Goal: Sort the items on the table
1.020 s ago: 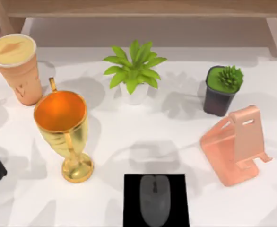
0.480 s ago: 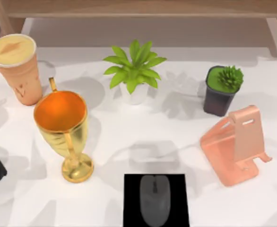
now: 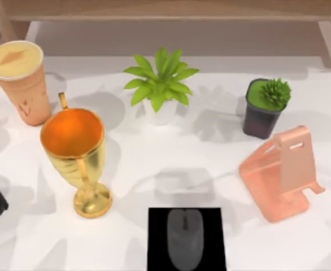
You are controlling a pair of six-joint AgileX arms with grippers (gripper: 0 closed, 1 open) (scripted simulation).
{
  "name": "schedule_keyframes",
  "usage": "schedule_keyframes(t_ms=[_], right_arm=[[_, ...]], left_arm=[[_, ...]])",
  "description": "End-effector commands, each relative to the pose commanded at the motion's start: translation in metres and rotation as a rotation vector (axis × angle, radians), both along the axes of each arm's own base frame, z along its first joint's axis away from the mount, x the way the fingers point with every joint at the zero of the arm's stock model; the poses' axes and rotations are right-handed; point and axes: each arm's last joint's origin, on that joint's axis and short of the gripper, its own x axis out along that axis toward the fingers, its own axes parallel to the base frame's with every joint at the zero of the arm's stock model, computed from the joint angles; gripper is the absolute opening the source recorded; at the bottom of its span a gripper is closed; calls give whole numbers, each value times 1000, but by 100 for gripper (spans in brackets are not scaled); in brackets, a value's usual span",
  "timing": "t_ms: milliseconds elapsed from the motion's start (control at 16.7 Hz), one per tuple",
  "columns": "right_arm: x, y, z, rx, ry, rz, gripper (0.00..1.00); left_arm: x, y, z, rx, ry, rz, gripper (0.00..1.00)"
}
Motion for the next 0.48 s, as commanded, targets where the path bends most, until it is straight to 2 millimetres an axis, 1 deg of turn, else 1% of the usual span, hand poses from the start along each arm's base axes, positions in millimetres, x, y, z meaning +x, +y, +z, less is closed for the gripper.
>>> schedule_keyframes(t_ms=[180, 240, 480], right_arm=[[0, 0, 0, 0, 0, 0, 2], [0, 0, 0, 0, 0, 0, 0], [0, 0, 0, 0, 0, 0, 0]], left_arm=[[0, 0, 0, 0, 0, 0, 100], [0, 0, 0, 0, 0, 0, 100], [0, 0, 0, 0, 0, 0, 100]])
